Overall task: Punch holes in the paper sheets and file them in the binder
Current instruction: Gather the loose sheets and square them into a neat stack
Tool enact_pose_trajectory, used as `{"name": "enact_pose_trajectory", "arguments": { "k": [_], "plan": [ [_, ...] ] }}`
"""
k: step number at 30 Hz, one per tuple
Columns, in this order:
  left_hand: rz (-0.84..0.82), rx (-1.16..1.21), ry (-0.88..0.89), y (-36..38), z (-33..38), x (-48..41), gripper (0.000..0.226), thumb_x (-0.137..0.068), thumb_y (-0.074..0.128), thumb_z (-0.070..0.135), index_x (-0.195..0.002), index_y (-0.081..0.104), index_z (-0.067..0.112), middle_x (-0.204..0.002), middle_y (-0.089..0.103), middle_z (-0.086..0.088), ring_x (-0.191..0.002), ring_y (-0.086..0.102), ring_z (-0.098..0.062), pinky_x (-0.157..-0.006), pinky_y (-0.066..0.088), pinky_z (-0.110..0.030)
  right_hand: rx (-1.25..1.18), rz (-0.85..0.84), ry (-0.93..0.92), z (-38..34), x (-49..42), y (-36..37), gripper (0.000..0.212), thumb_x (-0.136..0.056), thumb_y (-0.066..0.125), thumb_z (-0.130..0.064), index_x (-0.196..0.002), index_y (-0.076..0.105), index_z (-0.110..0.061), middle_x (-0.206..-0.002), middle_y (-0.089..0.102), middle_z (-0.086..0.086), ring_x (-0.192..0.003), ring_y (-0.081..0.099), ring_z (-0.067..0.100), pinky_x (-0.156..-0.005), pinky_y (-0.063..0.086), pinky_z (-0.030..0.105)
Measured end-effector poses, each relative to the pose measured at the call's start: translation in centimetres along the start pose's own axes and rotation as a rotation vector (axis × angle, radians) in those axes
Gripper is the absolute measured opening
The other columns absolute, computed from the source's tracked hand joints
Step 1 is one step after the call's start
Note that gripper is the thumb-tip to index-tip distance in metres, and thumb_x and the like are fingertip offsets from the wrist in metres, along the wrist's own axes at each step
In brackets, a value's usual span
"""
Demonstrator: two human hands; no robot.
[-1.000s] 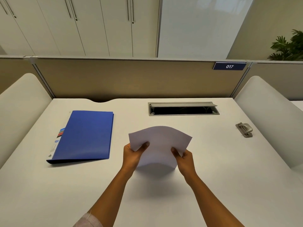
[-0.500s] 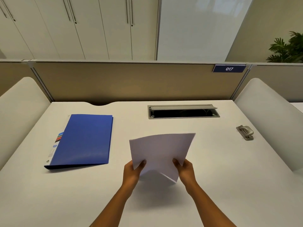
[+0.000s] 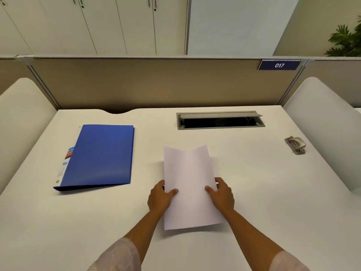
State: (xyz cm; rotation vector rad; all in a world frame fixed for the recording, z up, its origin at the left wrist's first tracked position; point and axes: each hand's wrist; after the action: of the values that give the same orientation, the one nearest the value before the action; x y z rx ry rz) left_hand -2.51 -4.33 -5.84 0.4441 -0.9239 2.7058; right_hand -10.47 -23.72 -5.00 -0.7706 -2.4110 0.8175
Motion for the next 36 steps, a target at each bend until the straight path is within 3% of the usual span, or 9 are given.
{"name": "enact_pose_trajectory", "arguments": {
  "k": [3,7,11,14,20,25,31,36],
  "plan": [
    [0.027,-0.075,0.008,0.2,-0.6,-0.3,0.056,-0.076,0.074,0.044,-0.122,0.054,0.019,-0.117,0.066,-0.003,-0.099,0.065,-0.025,-0.076,0.05,-0.031,0.105,-0.051,-0.02,1.1,-0.1,0.8,0.042,-0.084,0.065,-0.032,-0.123,0.05,-0.023,-0.112,0.066,0.001,-0.095,0.063,0.024,-0.074,0.044,0.03],
    [0.036,-0.175,0.014,0.8,-1.7,-0.5,0.07,-0.077,0.074,0.045,-0.133,0.042,0.018,-0.126,0.062,-0.005,-0.108,0.061,-0.028,-0.089,0.049,-0.037,0.142,-0.085,-0.074,2.6,-0.3,1.7,0.04,-0.086,0.064,-0.023,-0.123,0.05,-0.021,-0.119,0.058,-0.001,-0.109,0.056,0.021,-0.087,0.047,0.033],
    [0.093,-0.242,0.035,1.2,-3.2,-0.7,0.08,-0.073,0.072,0.054,-0.137,0.04,0.018,-0.132,0.055,-0.003,-0.119,0.052,-0.025,-0.1,0.041,-0.04,0.265,-0.086,-0.164,3.9,-0.8,2.0,0.053,-0.09,0.059,-0.023,-0.138,0.042,-0.009,-0.145,0.039,0.006,-0.134,0.035,0.025,-0.109,0.032,0.034],
    [0.133,-0.35,0.083,1.2,-3.9,-1.1,0.083,-0.073,0.067,0.062,-0.138,0.039,0.018,-0.13,0.05,-0.004,-0.117,0.047,-0.024,-0.097,0.04,-0.038,0.298,-0.086,-0.187,4.6,-0.9,2.1,0.058,-0.093,0.055,-0.029,-0.144,0.034,-0.01,-0.153,0.03,0.006,-0.142,0.024,0.023,-0.116,0.021,0.033],
    [0.114,-0.47,0.119,1.2,-4.1,-1.7,0.088,-0.078,0.057,0.065,-0.148,0.028,0.019,-0.132,0.039,-0.006,-0.117,0.04,-0.023,-0.095,0.036,-0.035,0.488,-0.105,-0.209,5.2,-1.3,2.4,0.061,-0.098,0.039,-0.038,-0.151,0.016,-0.017,-0.16,0.012,-0.002,-0.148,0.008,0.023,-0.12,0.013,0.036],
    [0.094,-0.568,0.149,1.3,-4.4,-1.8,0.089,-0.082,0.047,0.068,-0.151,0.018,0.02,-0.151,0.024,-0.006,-0.135,0.026,-0.026,-0.108,0.027,-0.038,0.594,-0.155,-0.2,5.5,-1.4,2.6,0.061,-0.1,0.028,-0.04,-0.151,0.001,-0.019,-0.161,-0.004,-0.004,-0.148,-0.003,0.022,-0.12,0.005,0.039],
    [0.14,-0.468,0.146,1.5,-3.6,-1.6,0.093,-0.081,0.057,0.061,-0.152,0.012,0.021,-0.158,0.016,-0.004,-0.143,0.018,-0.027,-0.112,0.022,-0.043,0.55,-0.152,-0.211,5.9,-1.5,2.3,0.06,-0.1,0.026,-0.043,-0.151,0.002,-0.021,-0.16,-0.003,-0.008,-0.148,-0.003,0.019,-0.12,0.003,0.037],
    [0.022,-0.44,0.342,4.1,-0.8,-1.3,0.085,-0.086,0.053,0.057,-0.152,0.011,0.022,-0.16,0.008,0.003,-0.148,0.007,-0.024,-0.117,0.011,-0.042,0.48,-0.12,-0.19,7.2,-2.0,0.9,0.061,-0.1,0.027,-0.043,-0.152,0.005,-0.021,-0.16,-0.001,-0.009,-0.148,-0.004,0.017,-0.12,0.002,0.038]
  ]
}}
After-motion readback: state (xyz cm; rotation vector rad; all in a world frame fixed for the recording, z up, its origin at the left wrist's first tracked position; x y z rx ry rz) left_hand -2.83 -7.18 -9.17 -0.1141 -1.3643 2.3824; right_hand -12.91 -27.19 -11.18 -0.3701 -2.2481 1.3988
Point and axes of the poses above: each hand's wrist, its own x-axis away from the middle knuckle, its own y-axis out of the palm, z = x × y
